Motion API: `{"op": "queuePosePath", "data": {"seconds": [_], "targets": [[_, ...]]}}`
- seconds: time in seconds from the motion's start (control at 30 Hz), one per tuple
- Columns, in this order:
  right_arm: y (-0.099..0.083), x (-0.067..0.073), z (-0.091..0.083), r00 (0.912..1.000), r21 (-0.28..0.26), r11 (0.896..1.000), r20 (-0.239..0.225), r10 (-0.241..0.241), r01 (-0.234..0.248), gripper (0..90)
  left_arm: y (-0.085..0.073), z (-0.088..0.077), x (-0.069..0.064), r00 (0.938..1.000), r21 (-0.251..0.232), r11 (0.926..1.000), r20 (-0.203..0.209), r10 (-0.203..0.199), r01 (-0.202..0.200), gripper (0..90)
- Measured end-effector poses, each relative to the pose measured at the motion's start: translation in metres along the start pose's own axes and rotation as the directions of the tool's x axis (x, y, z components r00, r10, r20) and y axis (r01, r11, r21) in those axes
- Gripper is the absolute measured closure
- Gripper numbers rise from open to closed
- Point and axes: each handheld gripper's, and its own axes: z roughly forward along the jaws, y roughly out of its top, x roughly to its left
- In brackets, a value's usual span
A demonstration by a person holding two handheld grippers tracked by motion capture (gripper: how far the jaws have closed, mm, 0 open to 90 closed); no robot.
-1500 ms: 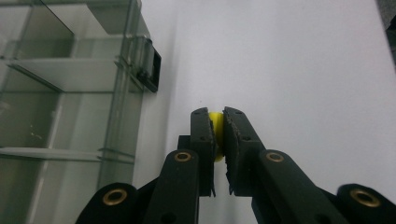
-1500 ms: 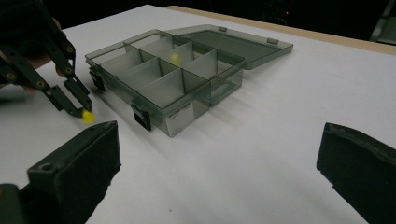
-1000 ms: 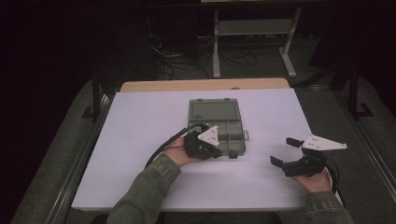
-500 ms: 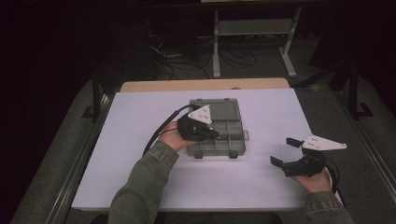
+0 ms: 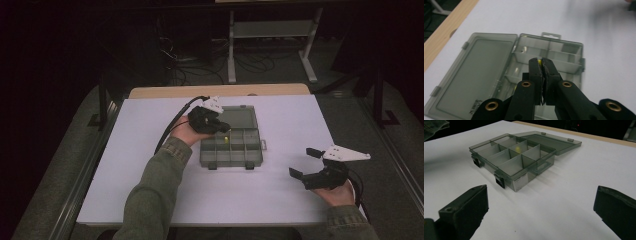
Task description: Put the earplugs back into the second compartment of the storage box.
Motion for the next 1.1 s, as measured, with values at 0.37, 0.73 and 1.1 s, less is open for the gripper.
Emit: {"op": "queuePosePath", "data": {"seconds": [0.37, 0.73, 1.1], "targets": [[-0.001, 0.000, 0.001, 1.0000, 0.008, 1.000, -0.001, 0.001, -0.001, 0.0, -0.016, 0.014, 0.023, 0.9957, 0.060, 0.9943, -0.036, -0.086, 0.088, 88.0], [-0.001, 0.000, 0.001, 1.0000, 0.009, 1.000, -0.002, -0.002, 0.002, 0.0, -0.015, 0.034, 0.023, 0.9910, 0.096, 0.9889, -0.082, -0.106, 0.114, 85.6], [-0.001, 0.000, 0.002, 1.0000, 0.010, 1.000, -0.002, -0.005, 0.005, 0.0, -0.017, 0.037, 0.019, 0.9926, 0.131, 0.9843, -0.039, -0.115, 0.119, 63.3]]}}
